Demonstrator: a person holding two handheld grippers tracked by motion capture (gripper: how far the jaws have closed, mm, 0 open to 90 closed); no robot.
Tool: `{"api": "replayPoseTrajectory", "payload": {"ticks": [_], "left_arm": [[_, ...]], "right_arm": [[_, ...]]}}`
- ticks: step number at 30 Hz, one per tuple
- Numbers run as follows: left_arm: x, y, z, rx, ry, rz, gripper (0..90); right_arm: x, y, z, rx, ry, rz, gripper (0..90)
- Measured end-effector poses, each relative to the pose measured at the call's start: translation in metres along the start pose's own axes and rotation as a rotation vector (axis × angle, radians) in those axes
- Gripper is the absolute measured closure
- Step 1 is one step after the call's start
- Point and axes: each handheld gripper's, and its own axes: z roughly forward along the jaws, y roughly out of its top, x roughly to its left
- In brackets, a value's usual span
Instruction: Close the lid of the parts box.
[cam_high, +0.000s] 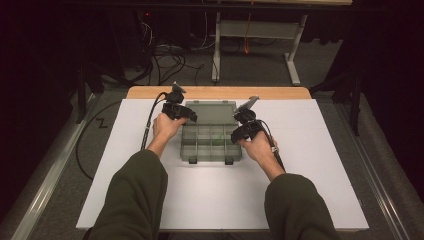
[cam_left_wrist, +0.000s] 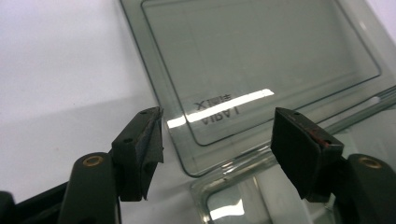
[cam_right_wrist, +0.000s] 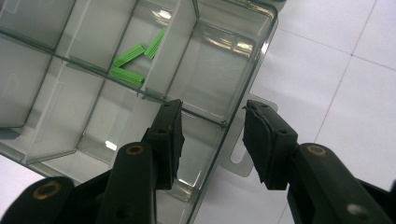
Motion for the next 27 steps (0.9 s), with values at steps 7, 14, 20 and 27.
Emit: {"api": "replayPoseTrajectory", "payload": {"ticks": [7, 14, 20, 27], "left_arm": [[0.005, 0.001, 0.008, 0.011, -0.026, -0.037, 35.2], [0.008, 0.001, 0.016, 0.019, -0.041, -0.06, 34.9], [0.008, 0.001, 0.02, 0.02, -0.048, -0.069, 34.3], [0.009, 0.0, 0.013, 0.001, -0.05, -0.047, 37.8]], "right_arm": [[0.0, 0.001, 0.0, 0.008, 0.001, 0.003, 59.3], [0.0, 0.002, 0.0, 0.012, 0.001, 0.001, 59.3], [0.0, 0.002, 0.0, 0.015, 0.004, 0.0, 59.3], [0.0, 0.003, 0.0, 0.021, 0.005, -0.004, 59.4]]}}
